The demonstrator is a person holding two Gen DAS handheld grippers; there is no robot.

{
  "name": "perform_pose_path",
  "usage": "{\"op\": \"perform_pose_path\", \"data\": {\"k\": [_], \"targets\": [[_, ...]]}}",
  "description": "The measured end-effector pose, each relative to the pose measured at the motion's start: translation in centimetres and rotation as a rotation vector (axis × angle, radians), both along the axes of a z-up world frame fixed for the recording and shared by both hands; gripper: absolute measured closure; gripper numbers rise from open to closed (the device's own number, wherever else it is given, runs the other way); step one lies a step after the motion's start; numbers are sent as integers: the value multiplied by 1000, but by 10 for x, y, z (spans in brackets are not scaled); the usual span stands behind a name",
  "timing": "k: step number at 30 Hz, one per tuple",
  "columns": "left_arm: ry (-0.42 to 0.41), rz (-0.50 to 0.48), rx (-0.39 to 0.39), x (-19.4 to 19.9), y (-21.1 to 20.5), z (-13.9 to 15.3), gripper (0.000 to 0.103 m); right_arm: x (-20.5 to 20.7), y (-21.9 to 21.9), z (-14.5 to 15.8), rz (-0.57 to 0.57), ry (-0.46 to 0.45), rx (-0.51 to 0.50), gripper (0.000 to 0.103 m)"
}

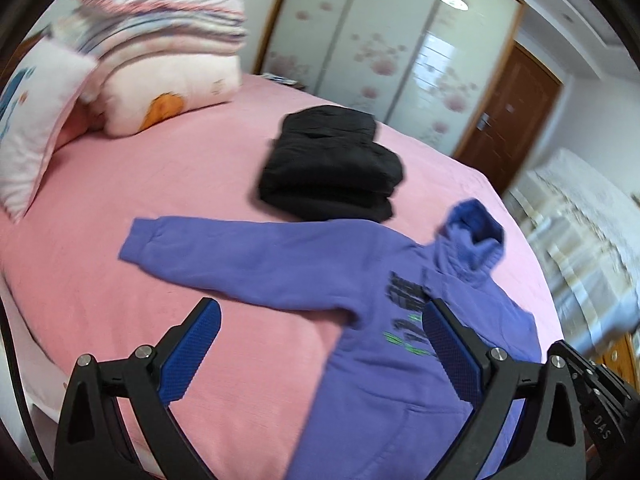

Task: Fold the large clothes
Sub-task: 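Grasp the other sleeve cuff with the left tool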

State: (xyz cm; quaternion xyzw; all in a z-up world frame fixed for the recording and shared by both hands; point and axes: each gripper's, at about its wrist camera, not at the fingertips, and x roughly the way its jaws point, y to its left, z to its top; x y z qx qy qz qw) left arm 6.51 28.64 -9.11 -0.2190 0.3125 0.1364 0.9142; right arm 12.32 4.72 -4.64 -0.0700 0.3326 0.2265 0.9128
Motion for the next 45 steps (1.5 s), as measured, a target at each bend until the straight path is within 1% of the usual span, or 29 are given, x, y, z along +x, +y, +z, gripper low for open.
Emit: {"op": "perform_pose_path", "data": {"k": [3,8,12,15,16,21,25,26,29,33,35,36,37,38,39,40,41,42,43,45], "targets": [[13,65,-5,-1,28,-16,3,6,31,-3,33,-7,-16,100],[44,154,-59,-2,76,-45,3,15,83,-14,91,-17,-45,100],[86,210,-97,2,106,-71,3,22,117,-34,131,23,-59,100],[120,232,-164,9,129,-95,3,27,135,-52,150,59,-80,100],[127,242,-201,12,138,-106,3,29,139,-59,155,70,-89,100],[146,278,-315,25,165,-144,3,37,154,-83,163,112,-125,100],[133,304,-434,35,182,-176,3,46,157,-92,150,134,-128,100],[125,309,-454,36,185,-182,3,47,157,-93,147,138,-126,100],[94,335,-490,42,191,-196,4,50,160,-97,144,147,-122,100],[43,356,-508,52,200,-199,4,52,162,-102,144,156,-119,100],[11,376,-533,56,206,-200,4,52,163,-105,144,164,-121,100],[-17,387,-551,56,209,-201,7,53,162,-106,142,169,-120,100],[-55,403,-570,57,212,-202,18,53,161,-107,141,173,-118,100],[-68,414,-582,58,214,-203,38,53,160,-108,139,175,-118,100],[-65,424,-595,60,216,-206,48,54,160,-109,135,178,-118,100],[-37,441,-612,60,222,-212,76,54,158,-110,131,181,-116,100],[-26,444,-622,61,224,-215,91,55,156,-110,128,185,-113,100],[-24,440,-637,63,225,-218,92,55,155,-111,126,186,-112,100],[-42,444,-633,61,224,-216,94,55,153,-111,124,186,-112,100],[-62,436,-583,62,218,-205,95,54,147,-110,115,183,-111,100]]}}
